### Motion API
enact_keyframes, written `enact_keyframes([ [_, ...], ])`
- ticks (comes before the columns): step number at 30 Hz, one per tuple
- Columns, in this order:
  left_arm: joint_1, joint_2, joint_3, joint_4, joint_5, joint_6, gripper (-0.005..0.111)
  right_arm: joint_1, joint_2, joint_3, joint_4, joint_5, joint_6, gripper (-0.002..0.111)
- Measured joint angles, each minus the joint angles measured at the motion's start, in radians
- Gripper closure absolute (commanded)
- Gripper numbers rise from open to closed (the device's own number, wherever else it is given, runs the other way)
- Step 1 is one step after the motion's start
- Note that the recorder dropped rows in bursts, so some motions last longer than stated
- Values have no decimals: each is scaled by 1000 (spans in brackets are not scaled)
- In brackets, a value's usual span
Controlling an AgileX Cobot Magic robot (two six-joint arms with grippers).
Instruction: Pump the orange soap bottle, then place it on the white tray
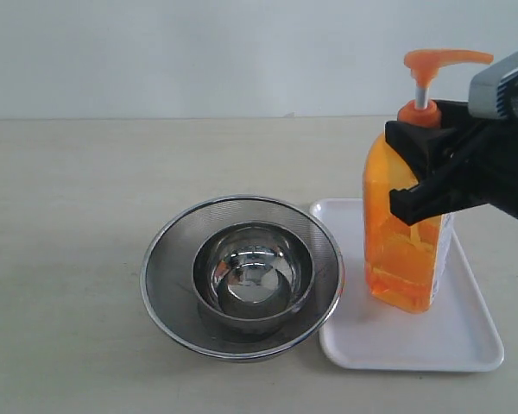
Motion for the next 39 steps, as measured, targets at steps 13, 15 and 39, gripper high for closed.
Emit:
enact_keyframes([
  [13,0,0,0,0,0,0,102,-151,-2,-8,-496,-9,374,108],
  [15,0,0,0,0,0,0,102,-190,-2,-27,-630,-13,471,108],
  [39,0,0,0,0,0,0,102,-200,-2,-90,-856,53,671,108],
])
